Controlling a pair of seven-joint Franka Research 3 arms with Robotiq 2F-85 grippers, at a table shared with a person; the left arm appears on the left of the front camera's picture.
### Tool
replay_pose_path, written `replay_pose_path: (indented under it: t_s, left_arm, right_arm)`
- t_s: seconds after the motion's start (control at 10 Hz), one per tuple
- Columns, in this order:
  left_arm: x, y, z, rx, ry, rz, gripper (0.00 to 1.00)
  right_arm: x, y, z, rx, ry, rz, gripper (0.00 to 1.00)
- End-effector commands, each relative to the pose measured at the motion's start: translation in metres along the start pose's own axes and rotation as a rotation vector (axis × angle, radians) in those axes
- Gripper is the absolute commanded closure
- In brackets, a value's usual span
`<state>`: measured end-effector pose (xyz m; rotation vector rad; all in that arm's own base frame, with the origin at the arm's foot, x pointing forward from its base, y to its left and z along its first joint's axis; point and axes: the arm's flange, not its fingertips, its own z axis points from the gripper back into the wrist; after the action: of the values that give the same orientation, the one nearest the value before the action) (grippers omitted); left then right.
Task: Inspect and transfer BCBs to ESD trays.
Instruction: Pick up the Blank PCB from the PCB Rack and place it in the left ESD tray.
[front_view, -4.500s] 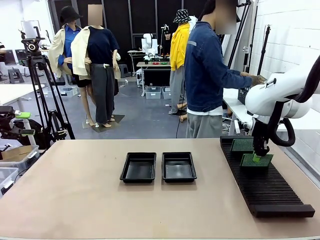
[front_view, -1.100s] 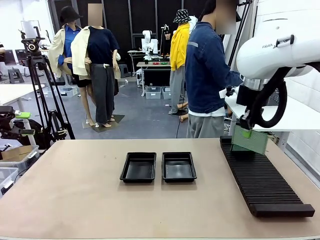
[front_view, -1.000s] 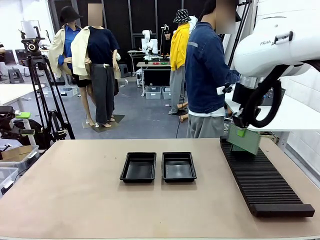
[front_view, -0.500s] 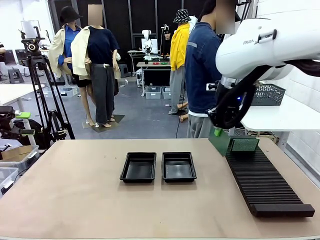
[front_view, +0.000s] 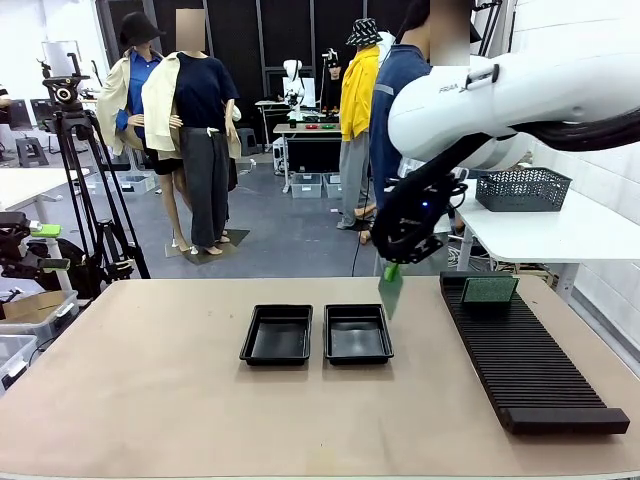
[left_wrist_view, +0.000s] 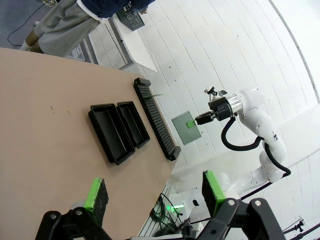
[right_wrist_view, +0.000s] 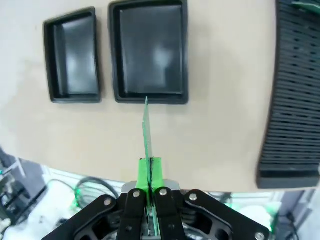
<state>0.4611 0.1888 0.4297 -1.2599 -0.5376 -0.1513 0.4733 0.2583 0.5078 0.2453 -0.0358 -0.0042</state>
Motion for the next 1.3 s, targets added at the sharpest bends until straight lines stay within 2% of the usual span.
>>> replay_pose_path:
  t_s: [0.0, 0.7, 1.2]
  left_arm:
    - [0.001, -0.001, 0.001, 0.003, -0.003, -0.001, 0.00]
    - [0.001, -0.001, 0.001, 0.003, -0.003, -0.001, 0.00]
    - [0.001, -0.001, 0.001, 0.003, -0.003, -0.001, 0.00]
  right_arm:
    - [0.011, 0.023, -0.009, 0.068, -0.051, -0.065, 1.00]
    - [0.027, 0.097, -0.050, 0.259, -0.061, -0.069, 1.00]
    - [0.046, 0.121, -0.087, 0.352, -0.066, -0.079, 1.00]
